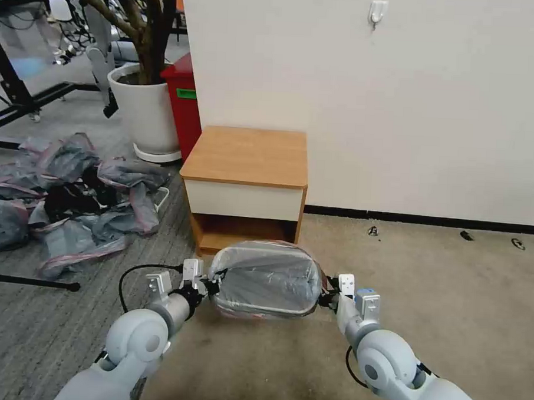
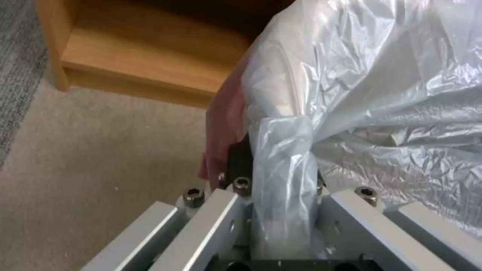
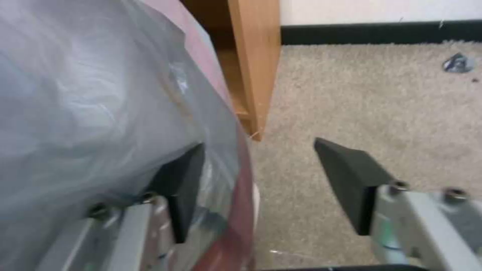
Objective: Pick up the garbage bag from the table and place it over the trash can.
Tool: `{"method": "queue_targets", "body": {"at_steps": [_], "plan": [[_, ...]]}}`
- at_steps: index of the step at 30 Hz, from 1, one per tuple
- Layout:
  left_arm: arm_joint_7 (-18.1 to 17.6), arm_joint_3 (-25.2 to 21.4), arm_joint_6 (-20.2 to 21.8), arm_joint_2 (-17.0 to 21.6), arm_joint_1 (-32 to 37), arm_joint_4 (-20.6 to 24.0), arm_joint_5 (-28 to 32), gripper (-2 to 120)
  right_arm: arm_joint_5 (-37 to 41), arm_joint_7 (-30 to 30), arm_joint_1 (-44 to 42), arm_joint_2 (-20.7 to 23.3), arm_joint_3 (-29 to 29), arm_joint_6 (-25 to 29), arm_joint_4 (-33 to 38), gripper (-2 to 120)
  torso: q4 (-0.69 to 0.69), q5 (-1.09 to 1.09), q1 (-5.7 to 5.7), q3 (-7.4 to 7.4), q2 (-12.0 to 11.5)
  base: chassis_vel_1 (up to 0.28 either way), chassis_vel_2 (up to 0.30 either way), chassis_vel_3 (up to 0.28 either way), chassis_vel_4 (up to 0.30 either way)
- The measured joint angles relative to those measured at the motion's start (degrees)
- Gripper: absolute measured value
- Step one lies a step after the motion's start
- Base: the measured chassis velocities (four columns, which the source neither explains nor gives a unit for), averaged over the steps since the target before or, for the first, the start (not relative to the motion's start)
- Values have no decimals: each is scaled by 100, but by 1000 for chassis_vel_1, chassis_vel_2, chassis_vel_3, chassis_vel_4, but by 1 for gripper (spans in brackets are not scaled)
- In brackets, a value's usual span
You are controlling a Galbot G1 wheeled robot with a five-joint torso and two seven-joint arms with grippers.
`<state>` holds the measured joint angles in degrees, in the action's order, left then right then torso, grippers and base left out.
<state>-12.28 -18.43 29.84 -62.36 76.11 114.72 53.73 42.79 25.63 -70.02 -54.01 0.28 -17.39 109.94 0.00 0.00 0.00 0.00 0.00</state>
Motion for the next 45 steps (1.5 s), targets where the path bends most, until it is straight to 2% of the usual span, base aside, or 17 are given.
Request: {"method": "queue_targets", "body": {"at_steps": [3,4,6,8,10,27,41,45], "plan": [[0,3,0,-1,0,10,-2,3,-164,1,-47,44,35,0,30,79,0,0,0,0,0,0,0,0,0],[0,3,0,-1,0,10,-2,3,-164,1,-47,44,35,0,30,79,0,0,0,0,0,0,0,0,0],[0,-4,-2,10,-1,11,-2,3,-226,4,-92,75,82,0,89,87,0,0,0,0,0,0,0,0,0],[0,-13,-10,12,-4,11,-3,3,-304,6,-161,121,131,-5,166,97,0,1,0,0,0,0,0,0,0],[1,-14,-19,4,-3,11,-5,3,-332,6,-196,142,153,-5,199,99,0,0,0,0,0,0,0,0,0],[39,-76,-61,140,55,37,-74,3,-808,-65,-389,276,303,142,257,100,0,0,0,0,0,0,0,0,0],[63,-137,-181,158,59,-53,-261,3,-956,-65,-677,447,602,216,607,100,0,0,0,0,0,0,0,0,0],[63,-153,-246,135,61,-69,-328,3,-1470,-79,-789,556,716,446,696,92,0,0,0,0,0,0,0,0,0]]}}
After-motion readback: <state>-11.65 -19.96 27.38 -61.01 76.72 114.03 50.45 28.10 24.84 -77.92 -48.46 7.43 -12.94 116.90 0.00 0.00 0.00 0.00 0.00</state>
